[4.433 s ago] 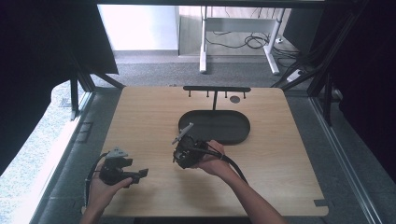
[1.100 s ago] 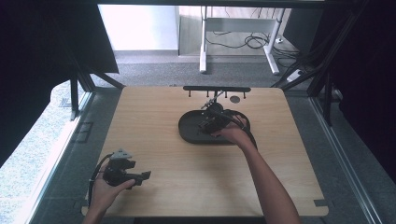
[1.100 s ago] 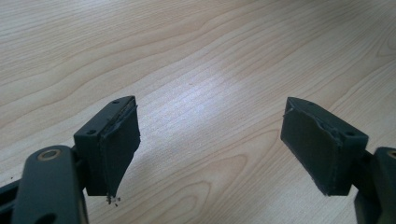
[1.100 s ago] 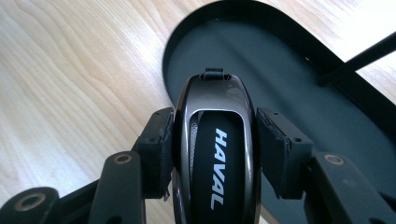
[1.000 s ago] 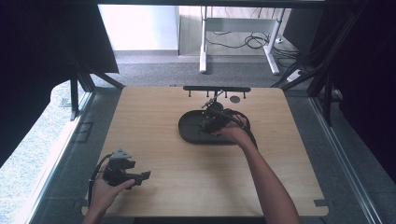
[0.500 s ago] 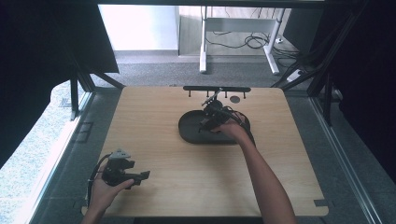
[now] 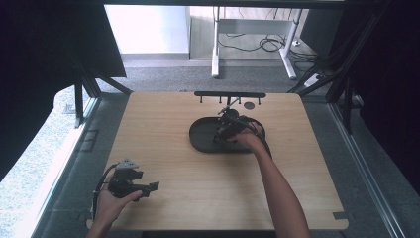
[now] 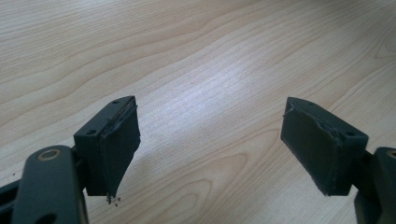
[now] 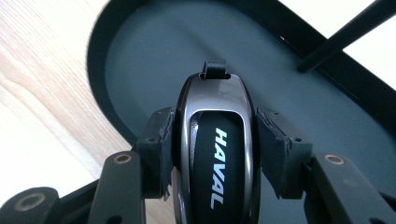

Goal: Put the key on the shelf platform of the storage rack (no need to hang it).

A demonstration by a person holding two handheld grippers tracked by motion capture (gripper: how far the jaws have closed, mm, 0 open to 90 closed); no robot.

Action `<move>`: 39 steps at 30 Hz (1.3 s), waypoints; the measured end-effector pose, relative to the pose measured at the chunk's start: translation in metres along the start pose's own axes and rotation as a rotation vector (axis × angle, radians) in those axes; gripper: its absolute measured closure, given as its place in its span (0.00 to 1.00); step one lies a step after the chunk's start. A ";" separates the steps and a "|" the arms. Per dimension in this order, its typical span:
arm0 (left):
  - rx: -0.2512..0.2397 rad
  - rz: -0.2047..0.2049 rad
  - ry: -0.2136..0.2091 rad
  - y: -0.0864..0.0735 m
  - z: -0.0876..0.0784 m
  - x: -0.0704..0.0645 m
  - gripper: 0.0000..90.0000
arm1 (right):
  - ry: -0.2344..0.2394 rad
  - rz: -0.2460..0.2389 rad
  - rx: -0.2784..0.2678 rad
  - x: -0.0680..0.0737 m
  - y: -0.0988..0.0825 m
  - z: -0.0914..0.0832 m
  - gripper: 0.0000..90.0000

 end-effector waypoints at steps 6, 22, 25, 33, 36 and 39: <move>0.005 0.002 -0.001 -0.001 0.001 0.000 0.22 | -0.012 0.004 0.010 -0.007 -0.009 0.009 0.54; 0.011 0.003 -0.001 -0.001 0.002 0.000 0.22 | -0.052 -0.011 0.043 -0.017 -0.020 0.025 0.54; 0.012 0.002 0.000 -0.002 0.002 0.000 0.22 | -0.058 -0.013 0.053 -0.018 -0.022 0.029 0.54; 0.012 -0.001 0.002 -0.002 0.003 0.000 0.22 | -0.084 -0.006 0.079 -0.022 -0.028 0.036 0.54; 0.016 0.007 0.000 -0.002 0.003 0.000 0.22 | -0.083 0.005 0.086 -0.022 -0.029 0.037 0.54; 0.015 0.006 0.001 -0.002 0.003 0.000 0.22 | -0.086 0.023 0.082 -0.022 -0.028 0.038 0.50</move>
Point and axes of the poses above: each handheld gripper's, and its own axes: z roughly forward along the jaws, y roughly out of its top, x roughly to its left, the point moved 8 cm from there along z, roughly forward along the jaws
